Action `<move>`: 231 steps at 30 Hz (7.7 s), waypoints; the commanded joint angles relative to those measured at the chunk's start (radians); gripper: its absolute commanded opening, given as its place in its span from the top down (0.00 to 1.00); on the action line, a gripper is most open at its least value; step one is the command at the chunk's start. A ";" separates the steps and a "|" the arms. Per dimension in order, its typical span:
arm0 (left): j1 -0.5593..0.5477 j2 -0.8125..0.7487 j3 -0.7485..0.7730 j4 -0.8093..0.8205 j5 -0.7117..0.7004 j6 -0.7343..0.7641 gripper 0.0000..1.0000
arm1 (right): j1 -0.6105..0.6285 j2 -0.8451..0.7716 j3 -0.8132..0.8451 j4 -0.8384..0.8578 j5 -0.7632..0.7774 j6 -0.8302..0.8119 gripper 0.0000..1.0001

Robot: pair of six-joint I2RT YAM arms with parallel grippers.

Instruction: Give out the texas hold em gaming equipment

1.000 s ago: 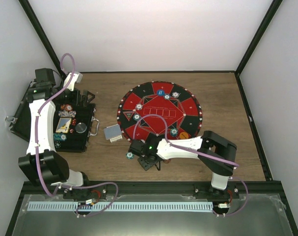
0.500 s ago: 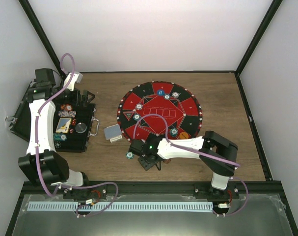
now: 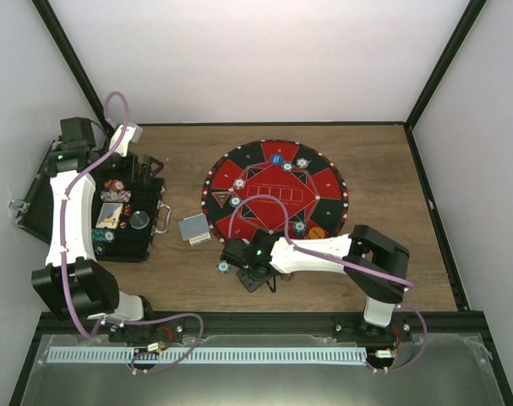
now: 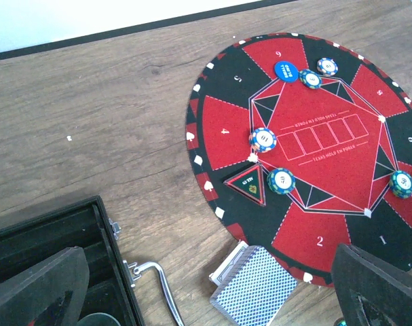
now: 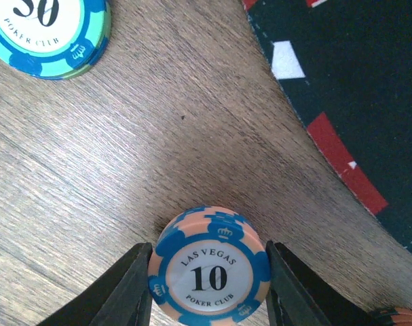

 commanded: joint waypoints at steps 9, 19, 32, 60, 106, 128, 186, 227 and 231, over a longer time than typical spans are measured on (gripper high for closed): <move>0.005 -0.015 0.021 0.002 0.019 0.020 0.00 | 0.007 -0.080 0.086 -0.077 0.059 -0.004 0.75; 0.006 -0.016 0.024 -0.001 0.017 0.020 0.00 | -0.122 -0.160 0.097 -0.126 0.110 -0.045 0.78; 0.006 -0.014 0.031 -0.001 0.015 0.020 0.00 | -0.562 -0.187 0.021 -0.003 0.149 -0.183 0.79; 0.005 -0.017 0.022 -0.001 0.024 0.038 0.00 | -0.748 0.035 -0.053 0.165 0.108 -0.177 0.73; 0.006 -0.026 0.001 0.020 0.019 0.021 0.00 | -0.179 -0.361 -0.196 -0.124 -0.005 0.132 0.25; 0.006 -0.023 0.007 0.019 0.016 0.018 0.00 | -0.181 -0.340 -0.213 -0.096 -0.007 0.119 0.52; 0.007 -0.011 0.038 0.002 0.017 0.031 0.00 | -0.340 0.485 0.756 -0.093 -0.059 -0.219 0.74; 0.007 -0.018 0.036 -0.002 0.015 0.041 0.00 | -0.329 -0.067 0.244 -0.113 -0.002 -0.130 0.19; 0.007 -0.008 0.033 -0.007 0.015 0.044 0.00 | -0.327 -0.241 0.063 -0.128 -0.024 -0.068 0.17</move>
